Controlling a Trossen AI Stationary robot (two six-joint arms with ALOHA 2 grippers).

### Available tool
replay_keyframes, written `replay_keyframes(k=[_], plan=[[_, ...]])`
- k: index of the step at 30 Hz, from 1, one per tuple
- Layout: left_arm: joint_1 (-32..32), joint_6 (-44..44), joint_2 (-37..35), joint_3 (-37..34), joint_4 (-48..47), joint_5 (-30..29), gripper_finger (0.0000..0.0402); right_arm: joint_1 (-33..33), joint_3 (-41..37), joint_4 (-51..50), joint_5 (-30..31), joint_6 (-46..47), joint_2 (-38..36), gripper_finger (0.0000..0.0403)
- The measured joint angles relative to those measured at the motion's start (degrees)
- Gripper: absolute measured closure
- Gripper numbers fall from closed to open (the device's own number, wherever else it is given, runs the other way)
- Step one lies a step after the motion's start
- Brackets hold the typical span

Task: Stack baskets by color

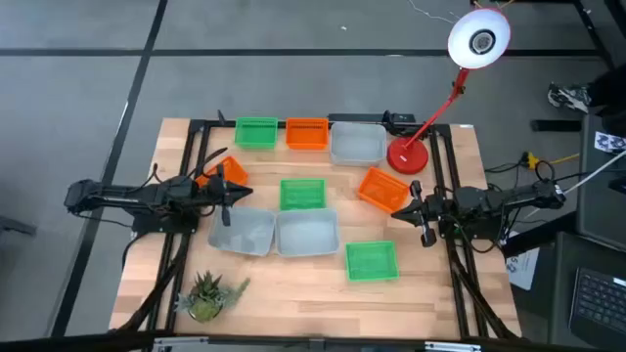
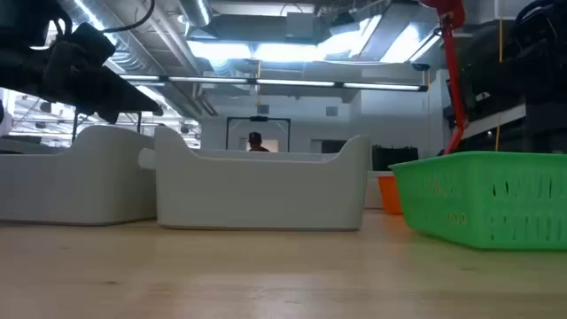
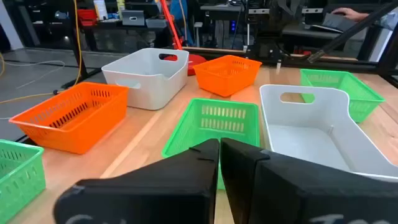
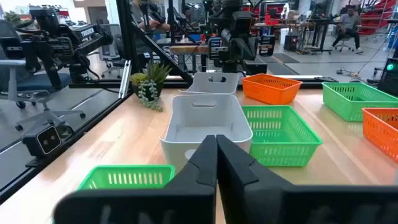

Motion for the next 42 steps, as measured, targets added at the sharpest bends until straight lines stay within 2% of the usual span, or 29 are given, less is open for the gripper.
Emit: replay_keyframes(k=[38, 42], plan=[[0.0, 0.09, 0.0, 0.0, 0.0, 0.0, 0.0392, -0.02, 0.0, -0.01, 0.0, 0.0, -0.01, 0.0402], [0.0, 3.63, -0.02, 0.0, 0.0, 0.0, 0.0392, 0.0, 0.0, 0.0, 0.0, 0.0, 0.0, 0.0402]])
